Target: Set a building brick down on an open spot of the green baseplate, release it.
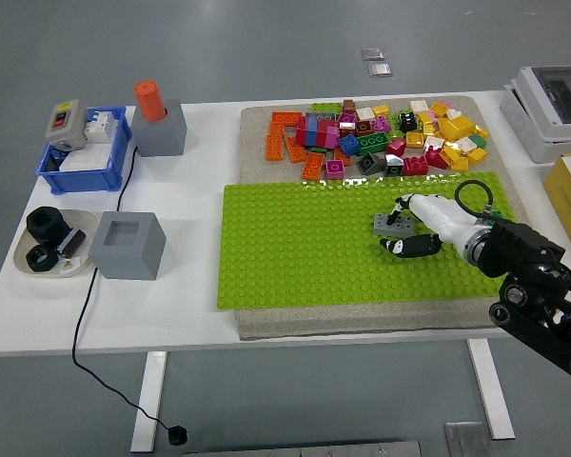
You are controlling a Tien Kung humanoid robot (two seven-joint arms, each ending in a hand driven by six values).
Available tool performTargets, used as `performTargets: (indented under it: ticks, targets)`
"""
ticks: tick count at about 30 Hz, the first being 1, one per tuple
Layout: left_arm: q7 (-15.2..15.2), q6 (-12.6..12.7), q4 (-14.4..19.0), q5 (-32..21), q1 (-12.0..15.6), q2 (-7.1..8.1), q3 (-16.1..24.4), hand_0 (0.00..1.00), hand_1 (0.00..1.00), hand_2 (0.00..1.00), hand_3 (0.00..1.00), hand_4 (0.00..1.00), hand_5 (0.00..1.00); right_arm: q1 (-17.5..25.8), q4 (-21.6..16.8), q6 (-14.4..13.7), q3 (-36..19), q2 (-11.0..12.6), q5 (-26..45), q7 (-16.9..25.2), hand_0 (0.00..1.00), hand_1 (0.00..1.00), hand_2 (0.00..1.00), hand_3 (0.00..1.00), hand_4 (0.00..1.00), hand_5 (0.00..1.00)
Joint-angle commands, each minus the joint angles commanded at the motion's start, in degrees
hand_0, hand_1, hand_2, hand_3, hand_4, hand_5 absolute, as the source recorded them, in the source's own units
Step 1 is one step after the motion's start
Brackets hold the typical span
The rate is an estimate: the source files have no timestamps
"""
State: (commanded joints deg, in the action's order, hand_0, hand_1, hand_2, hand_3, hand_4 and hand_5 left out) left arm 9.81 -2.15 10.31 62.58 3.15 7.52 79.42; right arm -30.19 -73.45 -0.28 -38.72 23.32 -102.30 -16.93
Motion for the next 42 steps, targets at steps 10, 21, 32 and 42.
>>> performTargets:
  ticks: [10, 21, 32, 42]
  targets:
    - [-0.15, -0.05, 0.00, 0.05, -0.02, 0.02, 0.03, 0.603, 0.640, 0.635, 0.815, 0.939, 0.605, 0.74, 0.50, -0.07, 0.34, -0.16, 0.16, 0.18, 0.998, 0.915, 0.922, 0.654, 0.718, 0.470]
    - [-0.30, 0.00, 0.00, 0.05, 0.03, 0.01, 0.09, 0.603, 0.639, 0.635, 0.815, 0.939, 0.604, 1.01, -0.28, -0.25, 0.56, 0.11, 0.12, 0.25, 0.998, 0.913, 0.922, 0.652, 0.716, 0.469]
    - [-0.35, 0.04, 0.00, 0.15, 0.01, 0.03, 0.20, 0.603, 0.639, 0.635, 0.813, 0.939, 0.604, 0.95, -0.57, -0.49, 0.60, 0.12, 0.24, 0.41, 0.998, 0.912, 0.920, 0.653, 0.715, 0.469]
    - [-0.40, 0.04, 0.00, 0.26, -0.03, 0.05, 0.31, 0.603, 0.638, 0.634, 0.813, 0.939, 0.604, 1.00, -1.09, -0.60, 0.82, 0.68, 0.24, 0.58, 0.998, 0.911, 0.917, 0.652, 0.711, 0.469]
